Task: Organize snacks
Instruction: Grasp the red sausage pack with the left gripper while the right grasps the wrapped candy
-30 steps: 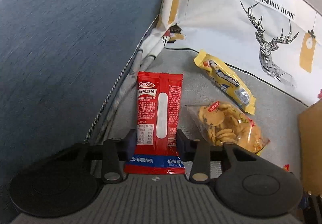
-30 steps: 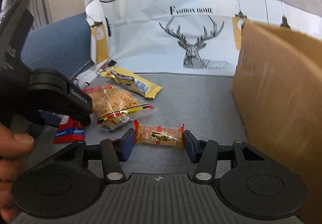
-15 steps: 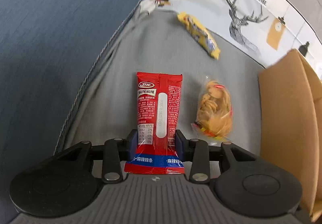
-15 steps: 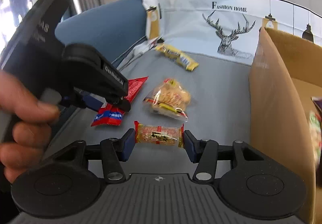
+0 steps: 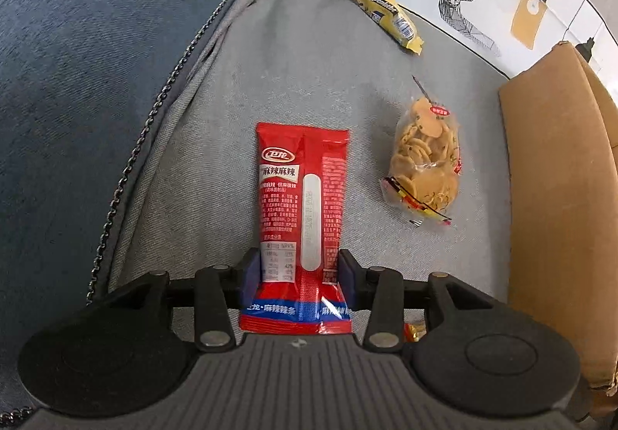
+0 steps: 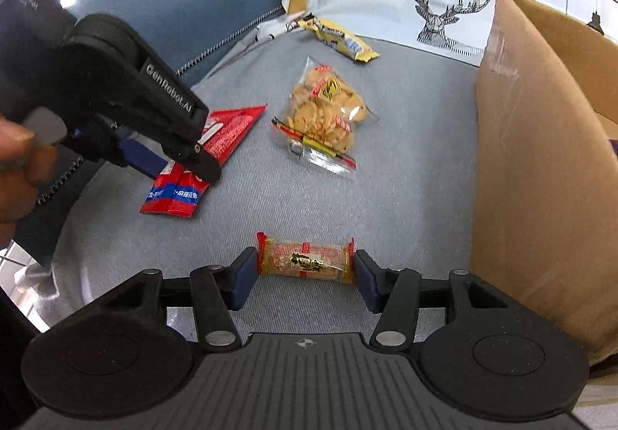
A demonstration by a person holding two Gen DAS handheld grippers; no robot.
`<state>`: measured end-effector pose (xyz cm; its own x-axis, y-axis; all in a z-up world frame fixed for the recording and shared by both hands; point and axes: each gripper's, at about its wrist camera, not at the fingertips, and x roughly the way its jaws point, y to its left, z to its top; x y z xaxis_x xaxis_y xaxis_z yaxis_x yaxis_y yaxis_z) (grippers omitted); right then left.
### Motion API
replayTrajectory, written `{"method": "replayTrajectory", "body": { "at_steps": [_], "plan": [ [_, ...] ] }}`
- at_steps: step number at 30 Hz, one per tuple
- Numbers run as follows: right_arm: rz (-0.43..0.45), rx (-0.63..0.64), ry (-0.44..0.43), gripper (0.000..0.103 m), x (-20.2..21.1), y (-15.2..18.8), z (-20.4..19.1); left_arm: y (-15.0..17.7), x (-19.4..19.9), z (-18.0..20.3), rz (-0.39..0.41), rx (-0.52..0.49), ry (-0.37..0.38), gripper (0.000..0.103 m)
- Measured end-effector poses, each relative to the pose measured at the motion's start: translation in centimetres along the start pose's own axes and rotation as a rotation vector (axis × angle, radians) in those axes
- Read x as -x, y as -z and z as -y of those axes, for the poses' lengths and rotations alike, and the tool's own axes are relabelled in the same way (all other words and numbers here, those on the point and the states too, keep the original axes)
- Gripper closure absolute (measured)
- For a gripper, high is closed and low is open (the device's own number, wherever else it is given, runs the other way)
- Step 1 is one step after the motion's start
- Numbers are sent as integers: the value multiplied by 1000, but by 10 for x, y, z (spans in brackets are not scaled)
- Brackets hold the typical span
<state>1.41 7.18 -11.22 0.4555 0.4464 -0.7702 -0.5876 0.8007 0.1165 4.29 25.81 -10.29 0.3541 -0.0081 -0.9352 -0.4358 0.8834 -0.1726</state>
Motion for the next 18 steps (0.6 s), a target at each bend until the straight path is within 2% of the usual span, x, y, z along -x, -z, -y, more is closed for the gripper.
{"method": "replayTrajectory", "body": {
  "at_steps": [2,7,18],
  "plan": [
    [-8,5,11,39,-3,0,-1,-1,-2,2,1,-5,-2,51],
    [-11,-11,17,35,-6,-1,1,-1,-2,5,-3,-23,-7,46],
    [-9,-2,25,34,-8,-1,2,0,-4,5,-4,-25,-16,41]
  ]
}}
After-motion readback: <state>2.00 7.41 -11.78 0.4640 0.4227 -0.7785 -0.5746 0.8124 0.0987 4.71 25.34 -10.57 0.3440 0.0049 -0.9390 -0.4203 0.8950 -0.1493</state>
